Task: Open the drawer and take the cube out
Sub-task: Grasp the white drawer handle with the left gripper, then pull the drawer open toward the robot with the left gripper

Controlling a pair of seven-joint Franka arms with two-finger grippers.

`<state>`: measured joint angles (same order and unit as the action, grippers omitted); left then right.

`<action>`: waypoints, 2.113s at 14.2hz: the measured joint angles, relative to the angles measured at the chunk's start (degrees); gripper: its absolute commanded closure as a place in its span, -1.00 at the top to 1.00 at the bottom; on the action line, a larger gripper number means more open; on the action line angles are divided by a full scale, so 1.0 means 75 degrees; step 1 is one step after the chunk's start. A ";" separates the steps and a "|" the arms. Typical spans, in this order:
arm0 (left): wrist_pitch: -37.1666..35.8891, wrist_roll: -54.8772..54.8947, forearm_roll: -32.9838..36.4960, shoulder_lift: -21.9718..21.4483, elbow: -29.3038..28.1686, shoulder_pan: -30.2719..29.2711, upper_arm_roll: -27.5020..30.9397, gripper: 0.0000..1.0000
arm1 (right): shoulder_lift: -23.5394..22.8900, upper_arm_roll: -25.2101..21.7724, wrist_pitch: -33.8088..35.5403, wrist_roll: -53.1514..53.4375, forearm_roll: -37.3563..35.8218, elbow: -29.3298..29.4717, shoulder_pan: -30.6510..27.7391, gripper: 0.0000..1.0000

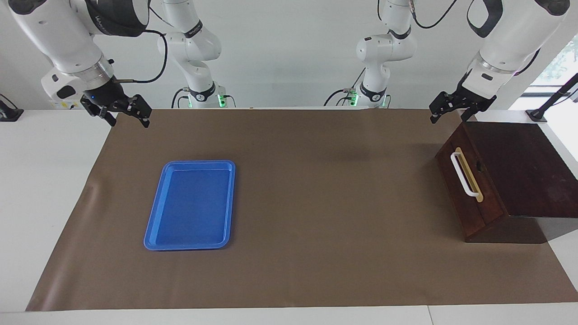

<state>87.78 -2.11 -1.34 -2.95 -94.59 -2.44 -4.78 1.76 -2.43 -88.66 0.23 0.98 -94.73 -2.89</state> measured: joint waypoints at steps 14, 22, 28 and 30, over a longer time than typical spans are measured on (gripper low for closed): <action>0.3088 0.0035 0.2310 0.0405 -0.1867 0.0470 -0.0039 1.00 | 0.0001 -0.0006 0.0114 -0.0010 0.0000 -0.0007 -0.0236 1.00; 0.4978 0.0035 0.3191 0.1514 -0.2200 0.0068 0.0068 1.00 | 0.0001 0.0001 0.0115 -0.0094 0.0000 -0.0067 -0.0236 1.00; 0.5476 0.0050 0.3195 0.1517 -0.2604 -0.0116 0.0049 1.00 | 0.0007 0.0002 0.0115 -0.0098 0.0000 -0.0083 -0.0236 1.00; 0.5624 0.0048 0.3197 0.1524 -0.2775 -0.0114 0.0039 1.00 | 0.0008 0.0003 0.0115 -0.0098 0.0000 -0.0083 -0.0236 1.00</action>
<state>129.96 -1.75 22.64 8.48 -115.41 -3.29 -4.48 1.81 -2.41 -87.79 -0.51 0.98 -95.36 -4.66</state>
